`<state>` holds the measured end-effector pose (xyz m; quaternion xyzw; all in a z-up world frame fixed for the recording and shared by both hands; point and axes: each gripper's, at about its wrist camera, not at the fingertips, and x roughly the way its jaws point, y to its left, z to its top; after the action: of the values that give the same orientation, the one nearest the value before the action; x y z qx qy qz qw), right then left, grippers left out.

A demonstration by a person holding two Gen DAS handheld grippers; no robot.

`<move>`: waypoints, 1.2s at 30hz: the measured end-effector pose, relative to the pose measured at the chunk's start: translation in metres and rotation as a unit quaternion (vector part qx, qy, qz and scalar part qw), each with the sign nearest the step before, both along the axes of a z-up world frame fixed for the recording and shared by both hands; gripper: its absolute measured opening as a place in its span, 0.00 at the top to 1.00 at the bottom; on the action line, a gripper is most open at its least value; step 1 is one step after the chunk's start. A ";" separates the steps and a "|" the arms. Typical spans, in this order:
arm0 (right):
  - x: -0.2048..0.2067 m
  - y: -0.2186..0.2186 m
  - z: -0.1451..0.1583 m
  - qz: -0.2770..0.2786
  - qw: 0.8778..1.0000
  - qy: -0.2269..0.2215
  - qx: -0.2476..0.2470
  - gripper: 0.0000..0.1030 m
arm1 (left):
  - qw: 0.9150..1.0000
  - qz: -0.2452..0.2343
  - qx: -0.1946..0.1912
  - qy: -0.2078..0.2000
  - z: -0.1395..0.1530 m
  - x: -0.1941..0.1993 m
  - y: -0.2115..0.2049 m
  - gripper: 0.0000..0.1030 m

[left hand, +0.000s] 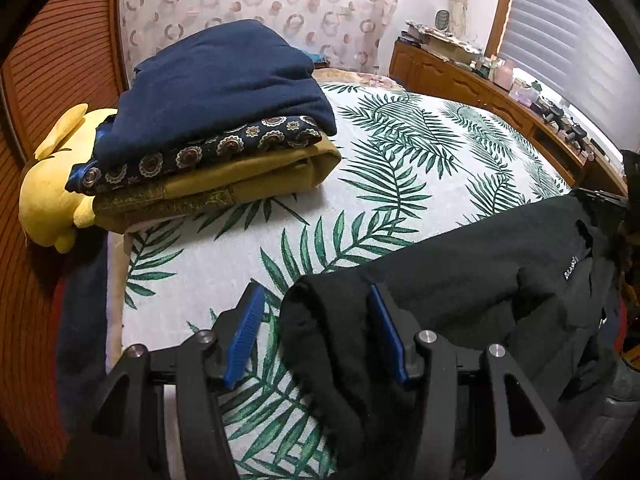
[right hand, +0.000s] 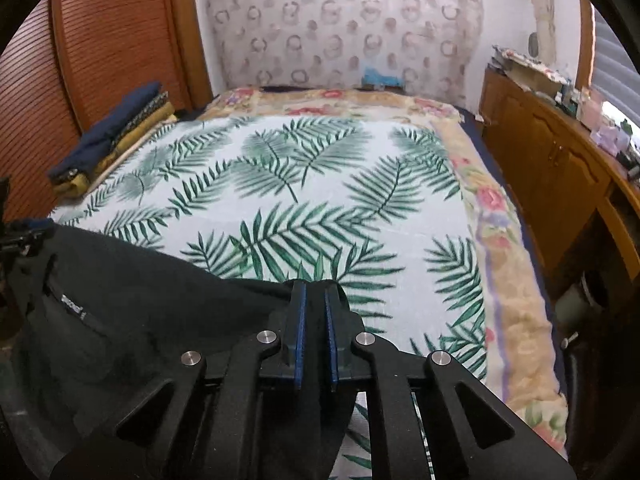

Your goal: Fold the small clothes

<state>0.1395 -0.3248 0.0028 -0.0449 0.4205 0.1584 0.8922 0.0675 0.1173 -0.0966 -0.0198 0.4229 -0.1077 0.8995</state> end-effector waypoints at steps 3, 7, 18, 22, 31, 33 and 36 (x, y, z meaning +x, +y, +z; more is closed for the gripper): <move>0.001 -0.003 -0.003 -0.003 1.000 0.007 0.007 0.93 | 1.000 -0.003 -0.001 0.000 0.000 -0.002 0.000 0.49; 0.001 -0.004 -0.005 -0.007 1.000 0.008 -0.002 0.76 | 1.000 -0.007 -0.007 0.000 0.000 -0.003 -0.001 0.55; 0.007 -0.008 -0.019 -0.005 0.999 0.037 0.006 0.50 | 1.000 -0.013 -0.016 0.000 0.001 -0.002 -0.004 0.67; 0.003 -0.004 -0.020 0.015 0.999 0.044 0.016 0.46 | 1.000 -0.017 -0.010 0.002 0.001 -0.002 -0.006 0.67; -0.009 0.010 -0.019 0.061 0.997 0.051 0.011 0.82 | 0.999 -0.030 -0.014 -0.012 0.009 -0.018 -0.015 0.90; -0.014 0.012 -0.017 0.063 0.997 0.043 0.006 0.84 | 0.999 -0.035 -0.018 -0.026 0.019 -0.026 -0.017 0.90; -0.028 0.014 -0.006 0.075 0.997 0.025 0.012 0.84 | 0.998 -0.043 -0.019 -0.051 0.037 -0.039 -0.020 0.90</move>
<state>0.1113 -0.3110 -0.0031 -0.0613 0.4359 0.2314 0.8676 0.0281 0.0977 -0.0599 -0.0131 0.3747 -0.1549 0.9140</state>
